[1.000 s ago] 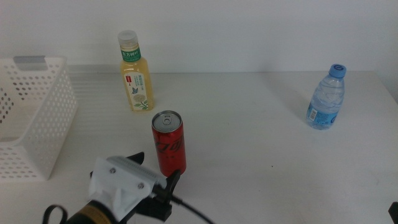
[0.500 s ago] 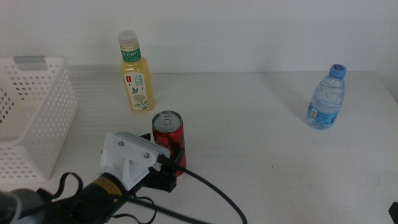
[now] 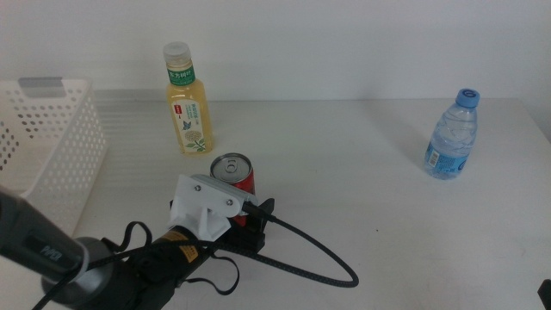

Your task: Use arms to grab the bottles and put them into the dustbin to the left of the table.

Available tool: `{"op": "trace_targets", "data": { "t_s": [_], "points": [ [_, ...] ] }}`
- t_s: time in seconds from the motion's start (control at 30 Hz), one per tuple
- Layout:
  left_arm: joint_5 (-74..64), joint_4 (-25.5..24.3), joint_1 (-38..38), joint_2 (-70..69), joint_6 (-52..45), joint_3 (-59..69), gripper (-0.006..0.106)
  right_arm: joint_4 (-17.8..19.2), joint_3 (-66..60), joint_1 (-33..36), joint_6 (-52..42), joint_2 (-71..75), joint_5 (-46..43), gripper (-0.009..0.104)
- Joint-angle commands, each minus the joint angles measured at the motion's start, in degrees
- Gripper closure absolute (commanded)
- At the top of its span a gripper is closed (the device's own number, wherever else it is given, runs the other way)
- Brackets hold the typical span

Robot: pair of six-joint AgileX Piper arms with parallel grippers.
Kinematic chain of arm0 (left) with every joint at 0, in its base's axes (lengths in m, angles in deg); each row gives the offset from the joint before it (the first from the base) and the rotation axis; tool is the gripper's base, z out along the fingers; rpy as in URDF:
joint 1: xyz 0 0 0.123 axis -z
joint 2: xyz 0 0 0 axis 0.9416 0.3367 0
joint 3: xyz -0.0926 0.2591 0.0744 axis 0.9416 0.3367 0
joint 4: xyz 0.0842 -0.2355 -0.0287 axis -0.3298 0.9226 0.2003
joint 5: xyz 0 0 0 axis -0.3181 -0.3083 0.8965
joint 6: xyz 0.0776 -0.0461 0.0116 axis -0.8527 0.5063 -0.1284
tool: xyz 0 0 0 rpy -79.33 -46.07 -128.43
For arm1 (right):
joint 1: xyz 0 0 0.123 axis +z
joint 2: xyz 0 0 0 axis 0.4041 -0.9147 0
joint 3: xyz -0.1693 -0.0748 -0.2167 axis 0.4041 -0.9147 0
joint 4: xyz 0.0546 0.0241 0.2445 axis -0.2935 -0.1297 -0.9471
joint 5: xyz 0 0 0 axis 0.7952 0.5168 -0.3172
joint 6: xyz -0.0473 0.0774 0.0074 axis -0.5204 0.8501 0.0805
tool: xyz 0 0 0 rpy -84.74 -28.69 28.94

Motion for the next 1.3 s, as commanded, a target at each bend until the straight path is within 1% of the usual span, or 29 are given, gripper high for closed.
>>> {"op": "trace_targets", "data": {
  "t_s": [0.0,0.07,0.17,0.27,0.37,0.4,0.5,0.8,0.9,1.03,1.27],
  "points": [
    [10.3,-0.3,-0.1,-1.6,1.4,-2.0,0.011,0.6,0.4,-0.4,-0.3,1.6,-4.4,0.027],
    [10.2,-0.5,-0.1,-1.4,3.2,-2.8,0.015,0.6,0.4,-0.4,-0.3,1.6,-4.4,0.027],
    [10.3,-0.5,-0.1,-1.4,3.3,-2.9,0.028,0.6,0.4,-0.4,-0.3,1.6,-4.4,0.027],
    [10.2,-0.8,-0.1,-1.4,3.4,-2.9,0.048,0.6,0.4,-0.4,-0.3,1.6,-4.4,0.027],
    [10.3,-0.6,0.0,-1.4,3.4,-2.9,0.074,0.6,0.4,-0.4,-0.3,1.6,-4.4,0.027],
    [8.6,-0.6,0.0,-2.9,4.0,-2.8,0.105,0.6,0.4,-0.4,-0.3,1.6,-4.4,0.027],
    [1.8,-0.6,0.0,-6.7,5.7,-2.8,0.105,0.6,0.4,-0.4,-0.3,1.6,-4.4,0.027],
    [-18.3,-0.6,-0.1,-23.8,4.7,-3.0,0.105,0.6,0.4,-0.4,-0.3,1.6,-4.4,0.027],
    [-23.9,-0.6,-1.2,-29.3,4.6,-3.2,0.105,0.6,0.4,-0.4,-0.3,1.6,-4.4,0.027],
    [-29.9,-0.6,-3.9,-35.3,4.6,-3.2,0.105,0.6,0.4,-0.4,-0.3,1.6,-4.4,0.027],
    [-35.6,-0.5,-7.3,-42.2,4.7,-3.6,0.105,0.6,0.4,-0.4,-0.3,1.6,-4.4,0.027]
  ]
}}
